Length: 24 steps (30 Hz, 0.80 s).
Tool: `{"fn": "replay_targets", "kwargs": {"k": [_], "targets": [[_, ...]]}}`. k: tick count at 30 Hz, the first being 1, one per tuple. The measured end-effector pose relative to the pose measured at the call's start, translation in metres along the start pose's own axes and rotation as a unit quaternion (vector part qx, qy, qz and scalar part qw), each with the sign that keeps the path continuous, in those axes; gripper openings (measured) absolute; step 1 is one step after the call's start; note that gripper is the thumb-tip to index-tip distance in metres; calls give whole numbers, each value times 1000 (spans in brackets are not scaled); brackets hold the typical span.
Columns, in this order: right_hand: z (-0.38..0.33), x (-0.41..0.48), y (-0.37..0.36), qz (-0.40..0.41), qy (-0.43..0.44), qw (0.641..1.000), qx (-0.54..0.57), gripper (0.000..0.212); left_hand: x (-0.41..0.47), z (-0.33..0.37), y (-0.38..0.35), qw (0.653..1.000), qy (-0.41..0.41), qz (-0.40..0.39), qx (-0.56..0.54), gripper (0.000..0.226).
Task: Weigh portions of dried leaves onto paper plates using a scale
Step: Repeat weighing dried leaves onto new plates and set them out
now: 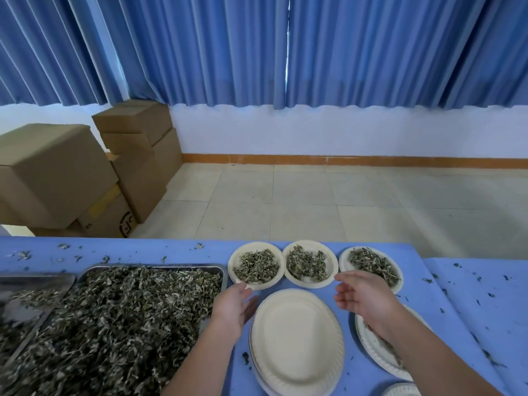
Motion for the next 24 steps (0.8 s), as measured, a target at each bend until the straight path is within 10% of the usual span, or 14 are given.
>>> {"fn": "replay_targets", "kwargs": {"k": [8,24], "targets": [[-22,-54,-36,-51,98,993,39,10,-75,-4,32,953,-214,40,209,14],[78,-144,10,13,273,955,112,9,-122,-121,102,898,-396,-63,179,22]]}}
Point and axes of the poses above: each hand's wrist, its own x-axis towards the middle knuckle, its own y-axis out of the back of the hand, z = x × y, the point moved 5 cm from there along x, towards the middle knuckle, and after that the axes turned 12 degrees about y, right-handed, at the moved point
